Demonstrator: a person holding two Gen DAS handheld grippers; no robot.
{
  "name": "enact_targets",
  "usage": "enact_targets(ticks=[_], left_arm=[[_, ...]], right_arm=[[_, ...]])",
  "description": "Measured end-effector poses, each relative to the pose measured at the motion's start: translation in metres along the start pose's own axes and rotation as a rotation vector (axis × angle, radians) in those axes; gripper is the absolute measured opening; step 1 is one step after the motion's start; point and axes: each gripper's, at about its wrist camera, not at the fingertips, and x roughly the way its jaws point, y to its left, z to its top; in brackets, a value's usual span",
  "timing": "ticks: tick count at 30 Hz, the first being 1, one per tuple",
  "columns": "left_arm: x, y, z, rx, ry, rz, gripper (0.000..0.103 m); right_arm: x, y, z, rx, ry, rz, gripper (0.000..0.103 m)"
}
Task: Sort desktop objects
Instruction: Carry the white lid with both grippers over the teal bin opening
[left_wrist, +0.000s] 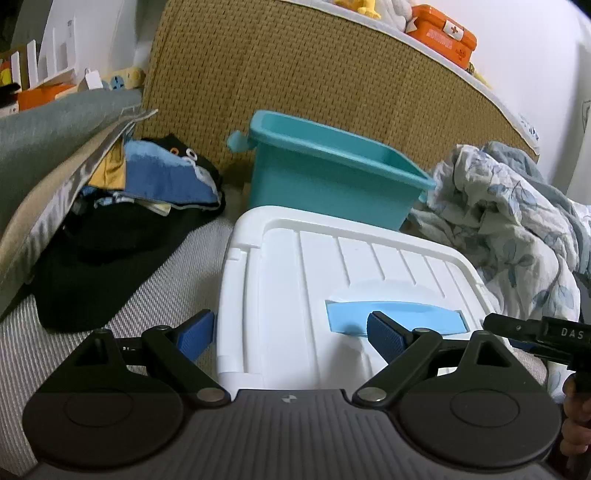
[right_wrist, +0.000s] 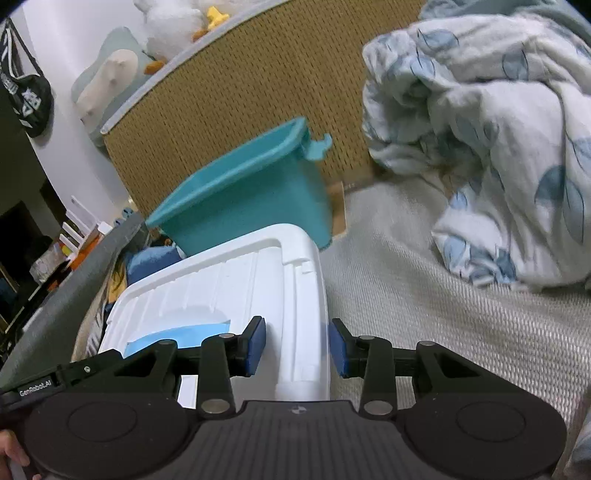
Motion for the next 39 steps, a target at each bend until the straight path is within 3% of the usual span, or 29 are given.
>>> enact_targets(ticks=[9, 19, 30, 39], left_arm=[[0.003, -0.007, 0.035, -0.013, -0.088, -0.008, 0.091], [0.028, -0.002, 0.069, -0.046, -0.126, 0.011, 0.091], [0.070, -0.004, 0.102, -0.020, -0.106, 0.046, 0.091], [0.101, -0.007, 0.131, -0.011, -0.107, 0.070, 0.091]], right_arm=[[0.006, 0.004, 0.030, -0.017, -0.041, 0.028, 0.041], [0.032, 0.016, 0.066, -0.053, -0.082, 0.041, 0.041], [0.066, 0.007, 0.097, -0.013, -0.093, 0.049, 0.042], [0.089, 0.015, 0.117, -0.061, -0.117, 0.019, 0.041]])
